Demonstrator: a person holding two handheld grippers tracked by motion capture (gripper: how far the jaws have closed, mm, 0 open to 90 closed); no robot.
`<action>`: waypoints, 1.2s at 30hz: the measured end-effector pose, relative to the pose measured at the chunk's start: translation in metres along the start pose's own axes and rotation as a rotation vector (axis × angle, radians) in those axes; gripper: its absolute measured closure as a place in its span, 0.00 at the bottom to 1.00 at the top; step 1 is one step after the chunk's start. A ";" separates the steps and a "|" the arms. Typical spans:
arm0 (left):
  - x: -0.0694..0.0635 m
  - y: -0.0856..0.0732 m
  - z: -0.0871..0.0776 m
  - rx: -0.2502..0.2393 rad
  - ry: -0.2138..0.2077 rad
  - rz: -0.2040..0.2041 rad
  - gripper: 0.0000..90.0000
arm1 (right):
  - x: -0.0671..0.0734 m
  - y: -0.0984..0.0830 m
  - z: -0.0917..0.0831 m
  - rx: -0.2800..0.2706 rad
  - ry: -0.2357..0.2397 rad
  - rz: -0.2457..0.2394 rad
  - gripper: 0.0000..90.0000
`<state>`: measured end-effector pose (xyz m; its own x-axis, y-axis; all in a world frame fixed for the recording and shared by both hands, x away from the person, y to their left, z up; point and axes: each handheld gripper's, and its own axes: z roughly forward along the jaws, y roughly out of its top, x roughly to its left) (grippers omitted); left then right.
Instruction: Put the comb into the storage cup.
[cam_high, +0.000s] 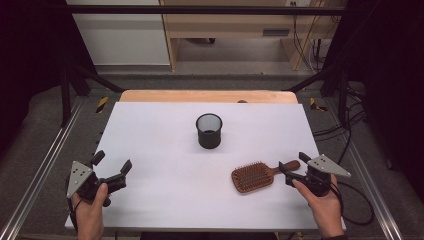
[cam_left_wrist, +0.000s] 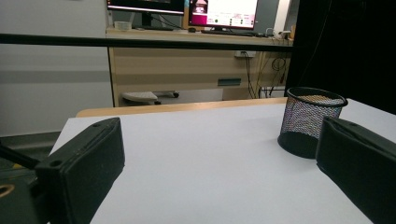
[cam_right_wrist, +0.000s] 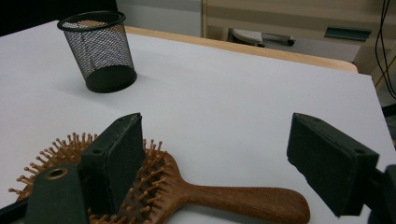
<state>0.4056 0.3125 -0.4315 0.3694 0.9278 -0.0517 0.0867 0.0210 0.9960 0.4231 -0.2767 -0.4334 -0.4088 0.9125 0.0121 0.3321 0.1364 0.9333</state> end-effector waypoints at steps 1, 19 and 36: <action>0.000 0.000 0.000 0.000 0.000 0.000 0.01 | 0.001 0.001 0.001 0.004 0.000 -0.004 0.21; 0.000 0.001 -0.001 -0.007 0.001 0.000 0.01 | 0.008 0.010 0.010 0.034 0.029 -0.037 0.32; 0.001 0.001 -0.001 -0.006 -0.001 0.000 0.01 | 0.020 0.008 0.019 0.108 0.089 -0.108 0.76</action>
<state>0.4048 0.3134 -0.4305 0.3703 0.9274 -0.0522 0.0813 0.0236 0.9964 0.4333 -0.2499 -0.4319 -0.5193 0.8531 -0.0503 0.3691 0.2770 0.8872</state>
